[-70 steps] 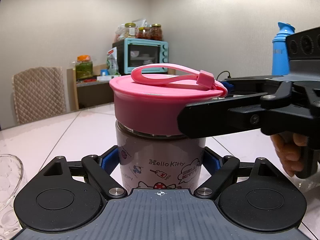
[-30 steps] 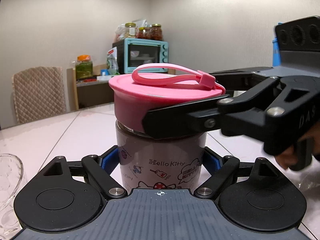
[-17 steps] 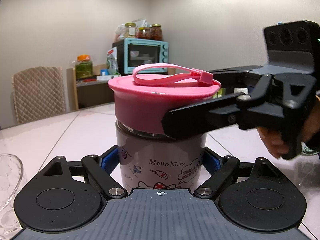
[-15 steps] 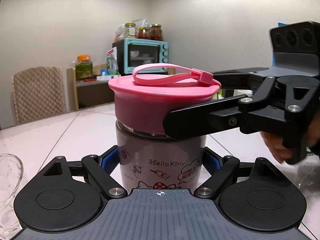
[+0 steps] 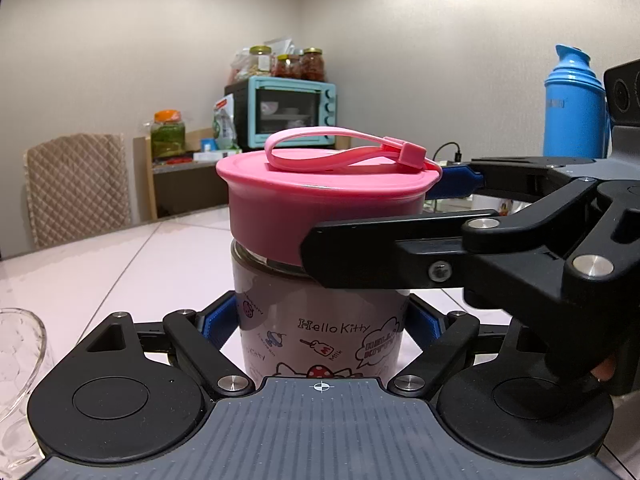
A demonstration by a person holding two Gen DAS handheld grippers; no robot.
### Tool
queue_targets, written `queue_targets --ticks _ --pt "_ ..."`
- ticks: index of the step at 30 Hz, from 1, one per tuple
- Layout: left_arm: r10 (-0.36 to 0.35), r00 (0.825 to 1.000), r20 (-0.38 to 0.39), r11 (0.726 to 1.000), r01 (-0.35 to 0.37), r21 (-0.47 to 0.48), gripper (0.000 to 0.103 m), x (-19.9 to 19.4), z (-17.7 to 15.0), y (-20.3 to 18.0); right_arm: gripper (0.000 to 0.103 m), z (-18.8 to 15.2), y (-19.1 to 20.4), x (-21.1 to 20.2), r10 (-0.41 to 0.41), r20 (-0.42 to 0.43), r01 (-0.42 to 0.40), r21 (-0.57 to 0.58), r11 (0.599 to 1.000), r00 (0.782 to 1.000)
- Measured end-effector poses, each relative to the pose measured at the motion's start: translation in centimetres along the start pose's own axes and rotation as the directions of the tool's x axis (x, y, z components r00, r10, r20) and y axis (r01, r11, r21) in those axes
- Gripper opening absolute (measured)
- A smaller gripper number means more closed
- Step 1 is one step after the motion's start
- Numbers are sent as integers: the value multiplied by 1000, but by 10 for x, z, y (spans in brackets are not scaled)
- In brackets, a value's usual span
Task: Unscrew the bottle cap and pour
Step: 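Regrip the pink cap with the right gripper and twist it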
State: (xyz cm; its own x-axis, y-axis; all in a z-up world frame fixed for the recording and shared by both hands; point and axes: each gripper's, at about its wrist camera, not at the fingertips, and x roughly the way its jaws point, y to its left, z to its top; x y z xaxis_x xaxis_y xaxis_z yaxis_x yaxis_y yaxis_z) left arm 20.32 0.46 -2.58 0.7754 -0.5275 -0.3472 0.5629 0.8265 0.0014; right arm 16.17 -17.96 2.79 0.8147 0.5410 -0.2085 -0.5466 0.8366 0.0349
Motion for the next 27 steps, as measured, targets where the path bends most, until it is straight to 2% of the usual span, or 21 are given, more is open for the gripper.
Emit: queue_targets --ticks 11,17,19,24,27 --pt "0 1000 0 1000 0 1 90 0 0 0 98 -9 6 4 -51 25 50 44 998 998" --pt "0 1000 0 1000 0 1 90 0 0 1 86 -10 12 6 -72 26 72 25 997 997" --pt "0 1000 0 1000 0 1 90 0 0 -1 86 -10 12 6 -74 25 74 12 997 997" --pt "-1 1000 0 1000 1 0 90 -2 -1 -1 85 -7 7 5 -22 5 22 -35 999 1000" --pt "-1 1000 0 1000 1 0 90 -2 -1 -1 85 -3 -7 6 69 -16 -70 -47 996 997"
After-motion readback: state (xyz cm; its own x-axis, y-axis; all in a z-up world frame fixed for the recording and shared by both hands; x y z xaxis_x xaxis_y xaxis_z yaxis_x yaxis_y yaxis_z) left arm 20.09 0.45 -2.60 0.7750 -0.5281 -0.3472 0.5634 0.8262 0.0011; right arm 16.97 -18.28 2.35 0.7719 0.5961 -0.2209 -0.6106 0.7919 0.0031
